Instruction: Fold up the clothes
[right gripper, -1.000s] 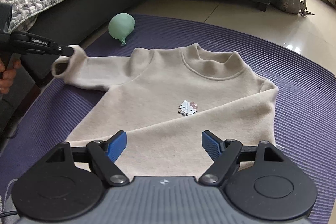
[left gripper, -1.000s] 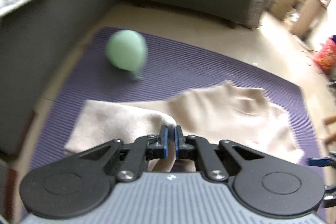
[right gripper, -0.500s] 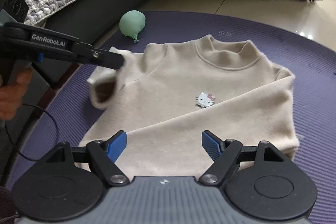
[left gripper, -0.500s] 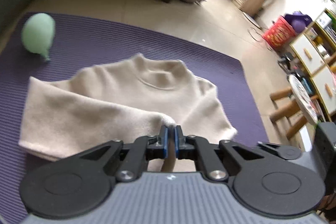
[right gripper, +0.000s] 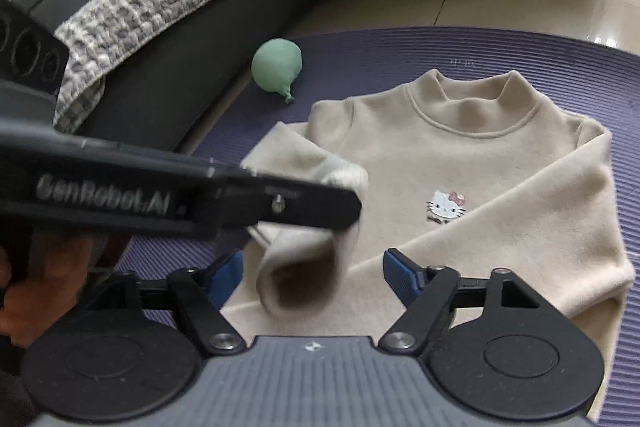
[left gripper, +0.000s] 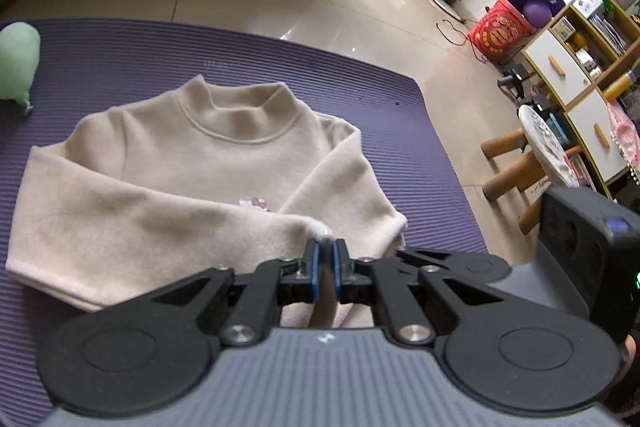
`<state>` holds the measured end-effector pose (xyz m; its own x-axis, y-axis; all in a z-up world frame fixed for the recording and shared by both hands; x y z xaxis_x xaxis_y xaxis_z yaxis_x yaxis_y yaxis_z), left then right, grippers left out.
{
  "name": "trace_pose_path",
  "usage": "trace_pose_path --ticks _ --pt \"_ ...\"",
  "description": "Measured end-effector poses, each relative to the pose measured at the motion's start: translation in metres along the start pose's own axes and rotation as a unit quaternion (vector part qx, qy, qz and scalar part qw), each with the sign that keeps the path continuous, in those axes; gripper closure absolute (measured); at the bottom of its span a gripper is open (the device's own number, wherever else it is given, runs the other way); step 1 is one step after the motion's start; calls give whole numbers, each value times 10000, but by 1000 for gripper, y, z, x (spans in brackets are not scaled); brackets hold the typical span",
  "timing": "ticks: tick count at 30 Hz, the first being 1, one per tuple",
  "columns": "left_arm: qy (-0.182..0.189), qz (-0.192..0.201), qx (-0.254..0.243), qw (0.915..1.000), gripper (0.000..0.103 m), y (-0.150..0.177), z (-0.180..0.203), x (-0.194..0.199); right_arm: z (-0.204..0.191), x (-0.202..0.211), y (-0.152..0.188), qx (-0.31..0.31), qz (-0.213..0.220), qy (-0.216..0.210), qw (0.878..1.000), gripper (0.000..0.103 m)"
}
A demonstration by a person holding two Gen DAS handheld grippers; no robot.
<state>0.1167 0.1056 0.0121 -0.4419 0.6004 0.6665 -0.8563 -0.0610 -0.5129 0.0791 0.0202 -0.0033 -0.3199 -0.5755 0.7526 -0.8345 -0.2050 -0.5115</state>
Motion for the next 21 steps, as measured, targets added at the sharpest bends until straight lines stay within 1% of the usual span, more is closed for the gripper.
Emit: trace_pose_path --ticks 1,2,4,5,6,7,8,9,11,14,15,17,19,21 --pt "-19 -12 -44 10000 93 0 -1 1 1 -3 -1 -53 -50 -60 10000 83" --pt "-38 1 -45 10000 92 1 -3 4 2 -5 -1 -84 -88 -84 9999 94" --pt "-84 48 -13 10000 82 1 -10 10 5 -6 0 -67 -95 25 9999 95" --pt "-147 93 -8 9998 74 1 -15 14 6 -6 1 -77 -76 43 9999 95" --pt "-225 145 -9 9996 70 2 -20 19 7 -4 0 -93 -53 64 9999 96" --pt "-327 189 -43 9993 68 2 -24 23 10 0 0 -117 -14 96 9999 96" --pt "-469 227 -109 9986 63 3 -29 27 11 3 0 -135 18 118 9998 96" --pt "-663 273 -209 9972 54 4 -35 30 13 7 0 -144 48 139 9998 96" --pt "-1057 329 -369 9932 46 6 -50 37 17 17 -1 -158 126 205 9996 96" --pt "-1554 289 -422 9865 45 12 -76 42 24 31 -2 -204 200 335 9990 96" --pt "-1639 262 -381 9854 46 15 -83 43 27 35 -2 -231 222 370 9988 96" --pt "-1736 195 -246 9843 46 20 -98 45 34 45 -3 -292 286 448 9982 96" --pt "-1815 132 -210 9831 46 25 -105 45 40 53 -5 -344 340 513 9975 96" --pt "-1894 -39 -189 9817 45 35 -115 41 43 60 -8 -367 389 572 9969 96"
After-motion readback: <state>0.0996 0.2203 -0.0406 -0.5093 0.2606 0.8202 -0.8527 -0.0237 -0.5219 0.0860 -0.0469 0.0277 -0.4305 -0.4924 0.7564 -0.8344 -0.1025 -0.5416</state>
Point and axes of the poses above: each gripper's, at about its wrist camera, not at the fingertips, and x roughly against the way its jaws point, z to its right, y to its underside, the point moved 5 cm from there along -x, roughly the way its jaws point, and after that the axes turned 8 degrees about y, right-handed, at the moved point
